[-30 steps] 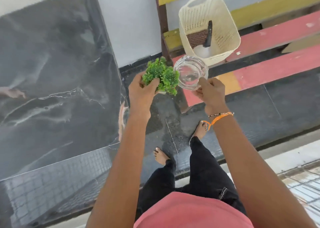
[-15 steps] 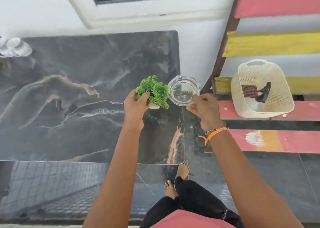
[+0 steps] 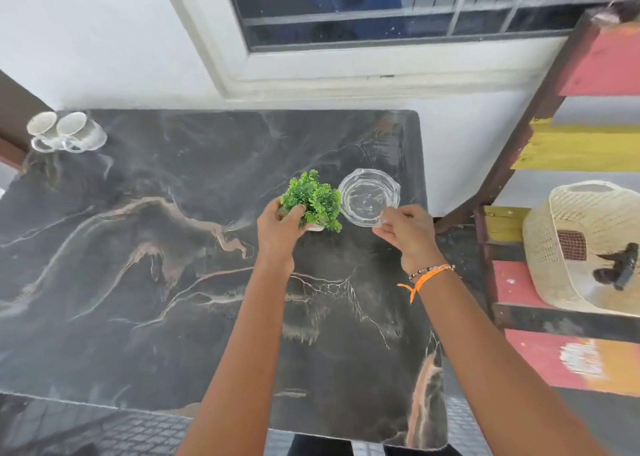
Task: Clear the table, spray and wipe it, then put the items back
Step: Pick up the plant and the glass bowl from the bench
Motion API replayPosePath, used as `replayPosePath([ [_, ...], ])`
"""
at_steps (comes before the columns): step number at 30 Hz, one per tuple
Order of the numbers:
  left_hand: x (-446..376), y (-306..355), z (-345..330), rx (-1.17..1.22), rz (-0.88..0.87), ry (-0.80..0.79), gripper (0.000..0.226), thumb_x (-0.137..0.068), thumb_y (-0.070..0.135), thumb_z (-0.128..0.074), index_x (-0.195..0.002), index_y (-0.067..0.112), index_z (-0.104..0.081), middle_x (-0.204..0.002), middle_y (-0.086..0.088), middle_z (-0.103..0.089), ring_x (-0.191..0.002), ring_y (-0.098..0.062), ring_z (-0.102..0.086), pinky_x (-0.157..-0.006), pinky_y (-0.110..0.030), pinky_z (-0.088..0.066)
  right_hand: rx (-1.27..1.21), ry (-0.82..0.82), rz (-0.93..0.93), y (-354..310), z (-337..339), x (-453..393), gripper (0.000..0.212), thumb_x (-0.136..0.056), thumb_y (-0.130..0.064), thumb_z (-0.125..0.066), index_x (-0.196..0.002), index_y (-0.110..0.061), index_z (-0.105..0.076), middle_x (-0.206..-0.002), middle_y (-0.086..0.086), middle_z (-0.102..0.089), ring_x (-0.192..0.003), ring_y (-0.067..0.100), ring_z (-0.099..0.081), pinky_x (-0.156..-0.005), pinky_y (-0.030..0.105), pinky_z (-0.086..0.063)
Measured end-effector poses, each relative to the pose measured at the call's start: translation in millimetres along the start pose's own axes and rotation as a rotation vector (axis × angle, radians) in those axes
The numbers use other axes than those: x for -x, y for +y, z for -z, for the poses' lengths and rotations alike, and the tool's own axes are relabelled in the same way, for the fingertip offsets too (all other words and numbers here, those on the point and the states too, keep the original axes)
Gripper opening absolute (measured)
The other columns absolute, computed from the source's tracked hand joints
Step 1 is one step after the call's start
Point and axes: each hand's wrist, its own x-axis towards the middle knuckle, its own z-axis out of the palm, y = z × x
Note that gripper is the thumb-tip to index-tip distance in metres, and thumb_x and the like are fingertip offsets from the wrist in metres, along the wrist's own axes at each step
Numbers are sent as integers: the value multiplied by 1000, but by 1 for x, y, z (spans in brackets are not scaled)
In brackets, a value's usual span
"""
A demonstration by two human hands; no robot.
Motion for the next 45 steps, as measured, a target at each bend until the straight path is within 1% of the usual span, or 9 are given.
replayPosePath([
  [7,-88,39,-5,-29,-10,-103,16,-91,0,-52,-97,12,-59,-77,6,-63,-63,-4,-65,-52,-14,-51,-61,130,-4,-17,-71,-51,12,-83,-6,-62,-82,-6,-50,-78,13,-53,-67,15,-56,-56,19,-57],
  [10,-123,50,-8,-85,-49,-149,17,-91,1,-52,-93,16,-60,-79,7,-62,-69,-5,-62,-56,-13,-51,-71,194,-3,-20,-93,-71,12,-84,-6,-60,-87,-6,-49,-81,14,-54,-68,16,-57,-57,19,-57],
  [16,-169,66,-15,-97,-55,-203,15,-91,4,-52,-93,18,-59,-84,4,-60,-77,-7,-58,-65,-15,-55,14,296,0,-25,-118,-100,24,-81,-7,-61,-65,-11,-45,-85,18,-57,-70,20,-60,-58,22,-58],
  [23,-195,66,-14,-141,-95,-194,7,-90,12,-55,-92,16,-61,-79,4,-56,-75,-11,-55,-77,-29,-55,24,303,-42,-24,-134,-111,17,-82,-7,-62,-71,-10,-49,-95,18,-63,-66,16,-63,-66,23,-59],
  [27,-194,56,-7,-182,-101,-267,31,-87,26,-64,-116,21,-55,-108,5,-62,-104,-13,-60,-97,-40,-50,69,267,-20,-25,-133,-108,18,-83,-10,-67,-71,-10,-54,-78,10,-63,-71,17,-64,-68,23,-59],
  [31,-189,48,-7,-195,-114,-288,77,-75,24,-78,-139,20,-36,-137,2,-45,-122,-11,-46,-105,-33,-41,327,320,143,-22,-124,-108,21,-78,-23,-73,-74,-13,-55,-64,3,-60,-60,16,-63,-80,42,-57],
  [34,-192,41,-13,-314,-166,-226,105,-56,35,-85,-144,21,-29,-141,0,-39,-129,-16,-41,-108,-41,-37,549,284,309,-24,-121,-110,52,-70,-33,-78,-110,-11,-55,-95,5,-58,-95,23,-59,-91,41,-48],
  [37,-192,36,-19,-316,-171,-204,104,-55,23,-86,-142,18,-30,-137,-1,-47,-126,-18,-47,-108,-44,-38,718,85,455,-24,-123,-113,80,-63,-30,-83,-131,-13,-45,-126,13,-42,-123,26,-38,-105,38,-35],
  [45,-210,36,-17,-318,-160,-191,69,-79,0,-69,-137,22,-37,-120,3,-57,-95,-14,-58,-90,-34,-52,751,93,479,-20,-130,-118,88,-58,-26,-80,-136,-9,-42,-131,17,-39,-125,29,-35,-109,38,-29],
])
